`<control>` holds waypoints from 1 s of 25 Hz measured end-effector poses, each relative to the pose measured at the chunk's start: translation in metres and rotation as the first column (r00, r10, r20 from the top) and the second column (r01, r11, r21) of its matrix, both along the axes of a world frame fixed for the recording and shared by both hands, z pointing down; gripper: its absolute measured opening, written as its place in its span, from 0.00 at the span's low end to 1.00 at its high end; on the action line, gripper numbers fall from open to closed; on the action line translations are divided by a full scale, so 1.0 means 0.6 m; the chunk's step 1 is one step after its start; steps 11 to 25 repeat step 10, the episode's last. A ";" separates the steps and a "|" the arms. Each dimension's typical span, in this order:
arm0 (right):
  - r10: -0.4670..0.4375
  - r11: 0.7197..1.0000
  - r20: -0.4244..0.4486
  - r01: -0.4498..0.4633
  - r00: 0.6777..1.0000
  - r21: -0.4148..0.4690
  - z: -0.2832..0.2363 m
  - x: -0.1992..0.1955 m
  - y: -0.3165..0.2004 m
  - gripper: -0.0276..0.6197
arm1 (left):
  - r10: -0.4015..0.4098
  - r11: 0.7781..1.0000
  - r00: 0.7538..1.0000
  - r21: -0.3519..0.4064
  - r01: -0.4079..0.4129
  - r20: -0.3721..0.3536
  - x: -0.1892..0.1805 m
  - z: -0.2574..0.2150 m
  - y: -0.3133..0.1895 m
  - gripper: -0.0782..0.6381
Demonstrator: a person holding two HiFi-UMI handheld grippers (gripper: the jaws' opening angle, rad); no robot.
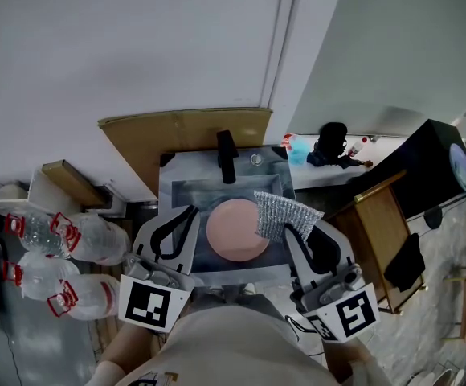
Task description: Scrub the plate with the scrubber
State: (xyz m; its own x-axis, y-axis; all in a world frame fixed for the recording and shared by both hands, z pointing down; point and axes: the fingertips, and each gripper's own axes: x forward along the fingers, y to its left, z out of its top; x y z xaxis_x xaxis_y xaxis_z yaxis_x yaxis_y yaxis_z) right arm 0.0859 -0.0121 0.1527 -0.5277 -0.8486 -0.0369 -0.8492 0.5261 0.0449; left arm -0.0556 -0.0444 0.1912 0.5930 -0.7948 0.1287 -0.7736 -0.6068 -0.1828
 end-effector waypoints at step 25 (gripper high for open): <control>0.005 1.000 -0.002 -0.005 1.000 0.012 -0.006 0.002 0.000 0.21 | -0.003 1.000 1.000 0.018 0.003 -0.004 -0.002 -0.011 0.001 0.15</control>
